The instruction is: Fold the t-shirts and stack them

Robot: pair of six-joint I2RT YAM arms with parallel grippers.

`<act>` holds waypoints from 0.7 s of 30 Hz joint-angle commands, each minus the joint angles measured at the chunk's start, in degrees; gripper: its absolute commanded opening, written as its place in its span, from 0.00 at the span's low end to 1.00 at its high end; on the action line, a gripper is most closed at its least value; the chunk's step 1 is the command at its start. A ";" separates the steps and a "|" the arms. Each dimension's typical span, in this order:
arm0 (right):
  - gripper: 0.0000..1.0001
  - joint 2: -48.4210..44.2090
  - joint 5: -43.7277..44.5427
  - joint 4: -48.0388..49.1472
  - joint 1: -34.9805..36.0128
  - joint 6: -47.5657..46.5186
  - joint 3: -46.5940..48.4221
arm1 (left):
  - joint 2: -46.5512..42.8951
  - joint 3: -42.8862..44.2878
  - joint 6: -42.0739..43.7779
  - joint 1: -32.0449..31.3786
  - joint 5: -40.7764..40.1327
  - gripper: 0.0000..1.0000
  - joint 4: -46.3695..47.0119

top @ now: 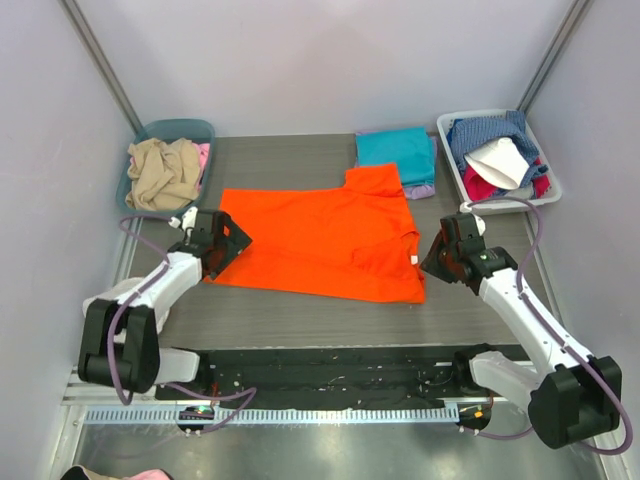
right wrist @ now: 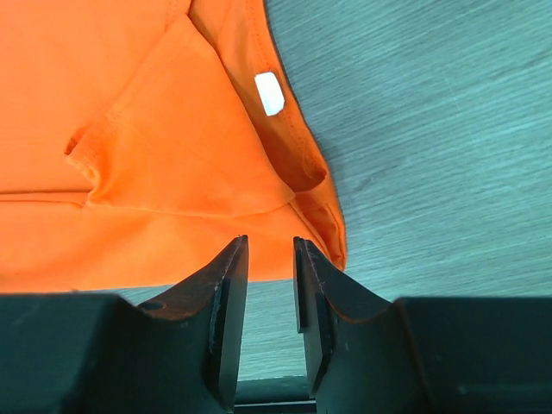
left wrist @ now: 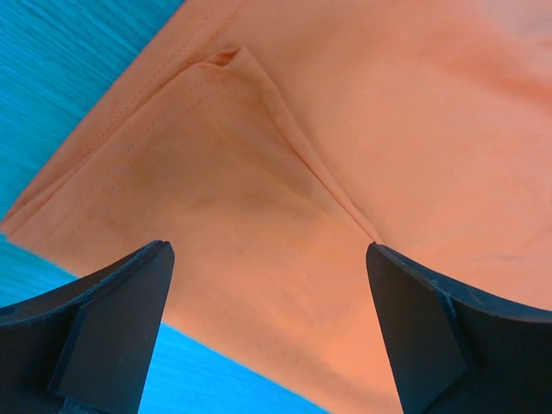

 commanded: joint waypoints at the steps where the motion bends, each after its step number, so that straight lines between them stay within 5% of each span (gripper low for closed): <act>1: 0.35 2.73 -0.35 1.71 0.20 -0.89 3.90 | -6.51 -1.37 2.27 -0.51 -0.22 1.00 -4.16; 8: 0.36 5.28 -8.50 6.37 0.63 -4.31 5.05 | -13.20 -7.61 2.62 -0.86 -0.49 1.00 -3.73; 21: 0.36 15.12 -11.07 13.31 15.49 -6.60 10.67 | -16.63 -5.42 5.61 -1.21 -1.63 1.00 -6.54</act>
